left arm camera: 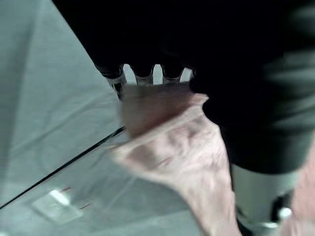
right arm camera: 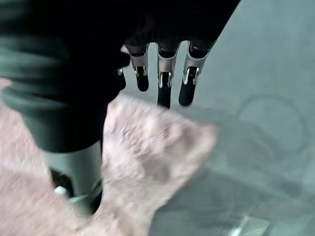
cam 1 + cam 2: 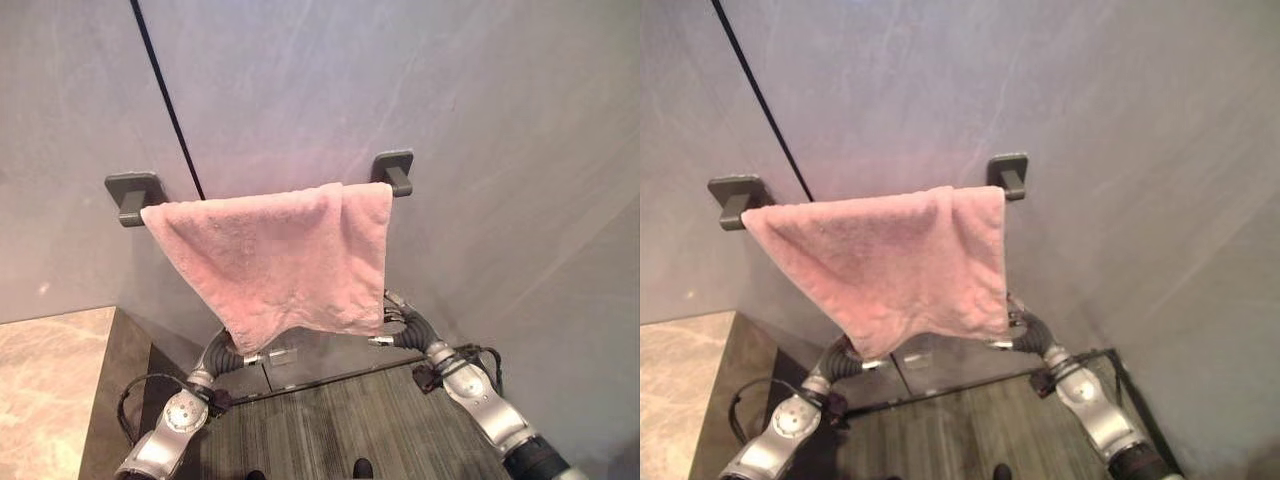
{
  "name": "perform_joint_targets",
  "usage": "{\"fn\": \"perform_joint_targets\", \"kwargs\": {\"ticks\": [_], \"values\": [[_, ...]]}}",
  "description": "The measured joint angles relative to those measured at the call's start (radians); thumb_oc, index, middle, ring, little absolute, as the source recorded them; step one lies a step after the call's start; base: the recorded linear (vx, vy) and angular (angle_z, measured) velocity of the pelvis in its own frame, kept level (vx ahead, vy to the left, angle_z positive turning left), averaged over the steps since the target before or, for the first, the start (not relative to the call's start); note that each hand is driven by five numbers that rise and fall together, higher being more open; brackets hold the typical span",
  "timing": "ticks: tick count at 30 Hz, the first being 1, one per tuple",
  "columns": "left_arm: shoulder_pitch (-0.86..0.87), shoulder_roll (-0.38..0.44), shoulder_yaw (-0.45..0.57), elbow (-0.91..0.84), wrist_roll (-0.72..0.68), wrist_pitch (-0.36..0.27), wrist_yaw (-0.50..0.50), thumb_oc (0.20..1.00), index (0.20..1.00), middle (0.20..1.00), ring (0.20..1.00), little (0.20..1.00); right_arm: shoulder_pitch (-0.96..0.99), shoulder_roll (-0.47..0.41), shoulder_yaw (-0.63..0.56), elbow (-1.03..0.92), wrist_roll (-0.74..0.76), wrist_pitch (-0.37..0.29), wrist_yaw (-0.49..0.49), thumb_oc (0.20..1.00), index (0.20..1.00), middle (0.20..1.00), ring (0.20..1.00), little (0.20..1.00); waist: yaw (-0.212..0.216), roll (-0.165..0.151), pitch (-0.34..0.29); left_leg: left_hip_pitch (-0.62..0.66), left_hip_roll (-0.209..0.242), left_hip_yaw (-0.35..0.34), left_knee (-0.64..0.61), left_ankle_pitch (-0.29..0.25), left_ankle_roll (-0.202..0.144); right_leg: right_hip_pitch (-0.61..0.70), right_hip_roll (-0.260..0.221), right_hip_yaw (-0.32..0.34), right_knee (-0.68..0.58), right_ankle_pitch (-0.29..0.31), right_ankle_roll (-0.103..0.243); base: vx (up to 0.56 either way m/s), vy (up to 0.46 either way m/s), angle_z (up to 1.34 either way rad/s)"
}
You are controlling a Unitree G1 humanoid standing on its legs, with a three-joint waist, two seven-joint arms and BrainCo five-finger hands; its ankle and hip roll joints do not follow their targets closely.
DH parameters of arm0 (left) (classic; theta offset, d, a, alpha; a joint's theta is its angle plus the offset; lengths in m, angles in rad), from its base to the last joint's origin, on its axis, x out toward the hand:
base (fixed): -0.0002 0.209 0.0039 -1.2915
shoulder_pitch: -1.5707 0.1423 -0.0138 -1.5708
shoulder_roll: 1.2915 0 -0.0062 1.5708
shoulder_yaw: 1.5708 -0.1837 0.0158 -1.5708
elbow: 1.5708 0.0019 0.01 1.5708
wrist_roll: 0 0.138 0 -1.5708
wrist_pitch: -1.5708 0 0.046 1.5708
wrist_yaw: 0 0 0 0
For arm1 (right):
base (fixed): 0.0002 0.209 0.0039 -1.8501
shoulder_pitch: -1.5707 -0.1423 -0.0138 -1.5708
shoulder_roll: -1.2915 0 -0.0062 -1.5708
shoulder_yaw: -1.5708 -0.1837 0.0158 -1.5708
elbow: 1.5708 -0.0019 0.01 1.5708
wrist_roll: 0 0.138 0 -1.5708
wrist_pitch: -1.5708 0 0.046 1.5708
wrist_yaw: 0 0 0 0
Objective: Put brush and paste in cup on sink, flatten towel.
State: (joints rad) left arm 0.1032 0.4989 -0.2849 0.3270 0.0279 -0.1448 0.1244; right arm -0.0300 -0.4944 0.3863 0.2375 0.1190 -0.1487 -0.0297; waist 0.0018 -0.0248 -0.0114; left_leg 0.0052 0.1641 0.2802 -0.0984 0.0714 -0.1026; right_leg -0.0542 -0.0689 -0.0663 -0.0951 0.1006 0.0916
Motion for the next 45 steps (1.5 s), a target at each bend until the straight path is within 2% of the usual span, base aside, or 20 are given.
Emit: {"fn": "perform_joint_targets", "kwargs": {"ticks": [3,7,12,14,20,45], "values": [[0.020,-0.013,0.008,0.050,0.013,0.015,0.002,1.000,1.000,1.000,1.000,1.000,0.037,0.029,-0.042,0.064,0.066,0.000,-0.017,1.000,1.000,1.000,1.000,1.000,-0.016,0.000,0.000,0.001,0.000,0.002,0.000,-0.002,-0.003,0.000,0.000,0.003,0.000,-0.001,-0.001,0.00,0.003,-0.03],[-0.008,-0.079,0.004,0.269,0.016,0.052,0.000,1.000,1.000,1.000,1.000,1.000,0.053,0.034,-0.053,0.187,0.071,0.002,-0.054,1.000,1.000,1.000,1.000,1.000,-0.025,0.001,-0.001,0.003,0.000,0.007,0.000,-0.002,-0.002,-0.003,0.000,0.006,0.000,-0.003,-0.004,0.00,0.017,-0.04],[-0.015,-0.114,0.006,0.366,0.023,0.083,-0.010,1.000,1.000,1.000,1.000,1.000,0.060,0.063,-0.062,0.311,0.081,0.016,-0.057,1.000,1.000,1.000,1.000,1.000,-0.033,0.003,-0.011,0.000,-0.001,0.011,0.000,-0.003,-0.002,-0.008,0.000,0.007,0.000,0.000,0.000,0.00,0.000,0.00],[-0.028,-0.155,0.020,0.457,-0.021,0.091,-0.015,1.000,1.000,1.000,1.000,1.000,0.059,0.122,-0.095,0.406,0.160,0.018,-0.052,1.000,1.000,1.000,1.000,1.000,-0.041,0.004,-0.022,0.000,-0.001,0.018,0.000,-0.003,-0.003,-0.011,0.001,0.012,0.000,-0.001,0.000,-0.01,0.008,-0.07],[-0.027,-0.183,0.019,0.497,-0.109,0.094,-0.024,1.000,1.000,1.000,1.000,1.000,0.069,0.139,-0.080,0.440,0.222,0.019,-0.035,1.000,1.000,1.000,1.000,1.000,-0.057,0.004,-0.025,0.009,-0.001,0.035,0.000,-0.007,0.001,-0.013,0.001,0.030,0.000,0.002,0.001,-0.01,0.004,-0.09],[-0.030,-0.184,-0.002,0.500,-0.139,0.094,-0.032,1.000,1.000,1.000,1.000,1.000,0.068,0.139,-0.077,0.437,0.229,0.019,-0.030,1.000,1.000,1.000,1.000,1.000,-0.060,0.006,-0.026,0.007,-0.001,0.034,0.000,-0.008,0.001,-0.014,0.001,0.029,0.000,0.000,-0.003,0.00,0.000,0.00]]}}
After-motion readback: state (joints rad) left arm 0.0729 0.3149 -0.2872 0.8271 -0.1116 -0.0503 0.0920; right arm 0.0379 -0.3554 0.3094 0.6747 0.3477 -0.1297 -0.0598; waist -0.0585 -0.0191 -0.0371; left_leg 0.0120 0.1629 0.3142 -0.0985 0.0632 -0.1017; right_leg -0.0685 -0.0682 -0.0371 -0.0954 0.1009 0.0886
